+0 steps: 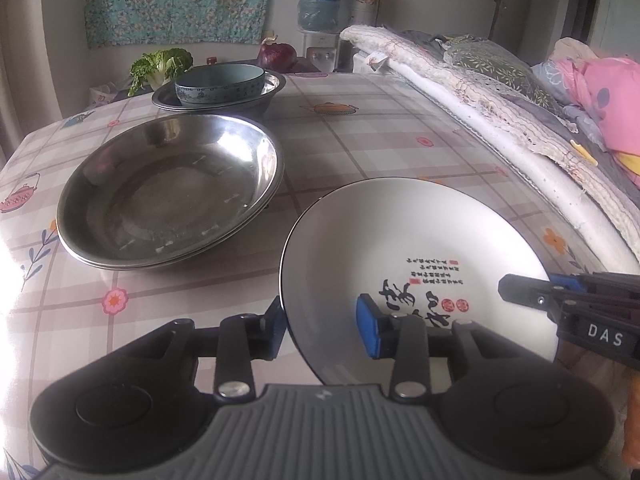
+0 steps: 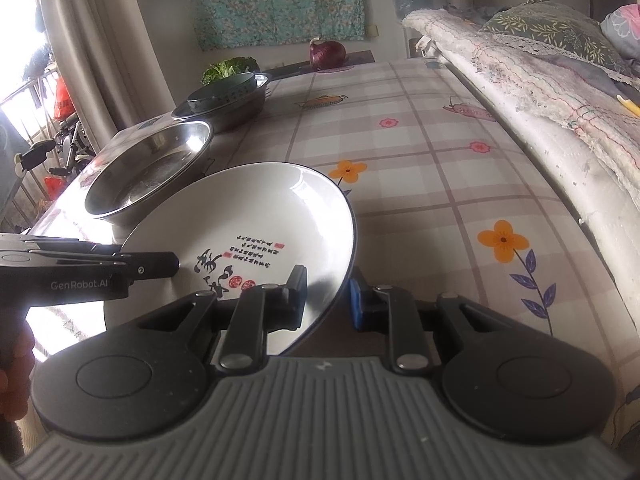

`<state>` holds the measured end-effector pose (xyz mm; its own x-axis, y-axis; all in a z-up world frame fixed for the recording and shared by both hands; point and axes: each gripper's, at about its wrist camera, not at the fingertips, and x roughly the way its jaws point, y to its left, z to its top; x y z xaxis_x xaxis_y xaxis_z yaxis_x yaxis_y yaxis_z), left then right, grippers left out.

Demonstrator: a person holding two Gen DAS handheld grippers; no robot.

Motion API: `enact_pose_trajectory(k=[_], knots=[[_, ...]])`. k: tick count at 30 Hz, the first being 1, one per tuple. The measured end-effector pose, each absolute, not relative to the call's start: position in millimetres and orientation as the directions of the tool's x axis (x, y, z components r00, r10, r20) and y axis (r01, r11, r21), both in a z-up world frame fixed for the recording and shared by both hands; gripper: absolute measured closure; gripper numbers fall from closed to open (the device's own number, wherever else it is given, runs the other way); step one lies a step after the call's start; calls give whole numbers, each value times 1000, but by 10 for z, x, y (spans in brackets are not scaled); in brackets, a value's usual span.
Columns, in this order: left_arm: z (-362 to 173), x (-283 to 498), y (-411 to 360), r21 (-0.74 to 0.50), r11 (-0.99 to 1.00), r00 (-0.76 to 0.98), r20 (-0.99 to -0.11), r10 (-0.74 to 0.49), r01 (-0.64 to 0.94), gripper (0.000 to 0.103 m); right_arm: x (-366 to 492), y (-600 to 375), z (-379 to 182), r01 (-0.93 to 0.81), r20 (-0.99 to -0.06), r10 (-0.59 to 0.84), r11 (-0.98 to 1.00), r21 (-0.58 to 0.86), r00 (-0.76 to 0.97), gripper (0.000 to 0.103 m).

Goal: Organize plates and bowls

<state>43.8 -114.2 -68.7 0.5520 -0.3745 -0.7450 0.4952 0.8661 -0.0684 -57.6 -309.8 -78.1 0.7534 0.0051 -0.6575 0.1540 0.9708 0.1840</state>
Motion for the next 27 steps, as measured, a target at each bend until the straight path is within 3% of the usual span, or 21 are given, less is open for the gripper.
enact_pose_trajectory(k=[27], knots=[[-669,511,-1228,-76,881,559,-747,-361,467,57,-451,-3089,-799,159,-653,-10,973,169,758,77]])
